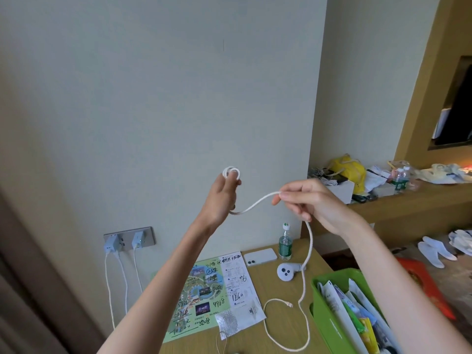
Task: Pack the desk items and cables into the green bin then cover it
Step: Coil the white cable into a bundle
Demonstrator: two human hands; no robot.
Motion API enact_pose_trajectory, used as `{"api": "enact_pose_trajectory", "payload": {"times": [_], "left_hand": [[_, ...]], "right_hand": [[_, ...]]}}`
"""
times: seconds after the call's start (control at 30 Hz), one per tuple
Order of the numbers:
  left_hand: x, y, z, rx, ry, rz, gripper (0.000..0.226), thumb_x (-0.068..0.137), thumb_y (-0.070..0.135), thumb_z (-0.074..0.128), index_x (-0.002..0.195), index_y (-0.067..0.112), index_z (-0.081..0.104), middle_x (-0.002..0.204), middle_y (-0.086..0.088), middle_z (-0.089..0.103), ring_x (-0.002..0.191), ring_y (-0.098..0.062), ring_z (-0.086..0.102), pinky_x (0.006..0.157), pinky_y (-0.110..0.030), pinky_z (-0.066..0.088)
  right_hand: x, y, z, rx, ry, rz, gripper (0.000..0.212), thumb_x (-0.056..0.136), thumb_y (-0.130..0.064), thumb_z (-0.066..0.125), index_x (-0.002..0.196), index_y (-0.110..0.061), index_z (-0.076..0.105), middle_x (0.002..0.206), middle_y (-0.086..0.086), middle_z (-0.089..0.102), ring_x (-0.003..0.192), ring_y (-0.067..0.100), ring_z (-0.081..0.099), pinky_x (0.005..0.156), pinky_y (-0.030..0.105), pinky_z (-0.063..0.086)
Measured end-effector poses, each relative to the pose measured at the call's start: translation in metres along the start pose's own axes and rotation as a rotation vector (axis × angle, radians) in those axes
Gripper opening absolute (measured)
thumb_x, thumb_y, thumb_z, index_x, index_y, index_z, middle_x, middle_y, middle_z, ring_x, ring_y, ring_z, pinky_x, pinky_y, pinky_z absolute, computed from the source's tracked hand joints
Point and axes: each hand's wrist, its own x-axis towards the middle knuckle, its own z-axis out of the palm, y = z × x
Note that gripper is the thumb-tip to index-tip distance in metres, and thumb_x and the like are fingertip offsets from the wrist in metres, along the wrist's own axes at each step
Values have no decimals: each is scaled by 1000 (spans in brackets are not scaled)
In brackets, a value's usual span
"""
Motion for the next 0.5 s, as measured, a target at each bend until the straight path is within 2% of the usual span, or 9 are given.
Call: {"api": "enact_pose_trajectory", "payload": {"times": [0.13, 0.2, 0.27, 0.37, 0.43, 0.5], "left_hand": [[-11, 6, 23, 109, -196, 109, 30, 103, 41, 31, 88, 27, 52, 68, 16, 48, 59, 4, 48, 62, -17, 35], [-19, 12, 32, 114, -286, 75, 43, 98, 56, 22, 92, 30, 56, 80, 19, 56, 69, 12, 54, 69, -9, 38], [-25, 15, 37, 118, -370, 56, 44, 94, 61, 24, 90, 30, 55, 83, 17, 55, 68, 13, 51, 66, -6, 37], [-28, 16, 42, 125, -431, 62, 24, 101, 34, 42, 83, 22, 52, 77, 11, 49, 63, 5, 45, 61, -10, 35], [-28, 17, 43, 108, -403, 35, 22, 101, 25, 41, 83, 21, 52, 80, 8, 51, 67, 0, 45, 61, -17, 35], [-27, 19, 42, 64, -350, 9, 25, 101, 22, 38, 82, 20, 53, 75, 9, 51, 56, 6, 47, 52, -10, 35]], "right_hand": [[7, -13, 4, -106, 107, -73, 25, 98, -19, 54, 95, 0, 71, 56, 3, 49, 39, 10, 37, 39, 19, 29], [11, -18, 5, -174, 174, -106, 24, 97, -17, 57, 92, 4, 67, 57, 6, 50, 38, 11, 38, 39, 19, 30], [14, -21, 3, -216, 230, -142, 21, 93, -14, 63, 88, 7, 65, 57, 10, 50, 39, 11, 37, 41, 19, 31], [16, -21, -1, -217, 283, -155, 18, 87, -11, 70, 87, 6, 65, 59, 13, 51, 41, 9, 37, 41, 19, 31], [18, -16, -2, -186, 304, -130, 20, 87, -14, 71, 88, 5, 65, 60, 11, 51, 42, 8, 36, 42, 18, 30], [19, -6, -3, -142, 309, -90, 23, 90, -20, 67, 87, 3, 66, 57, 4, 47, 46, 8, 34, 44, 19, 28]]}}
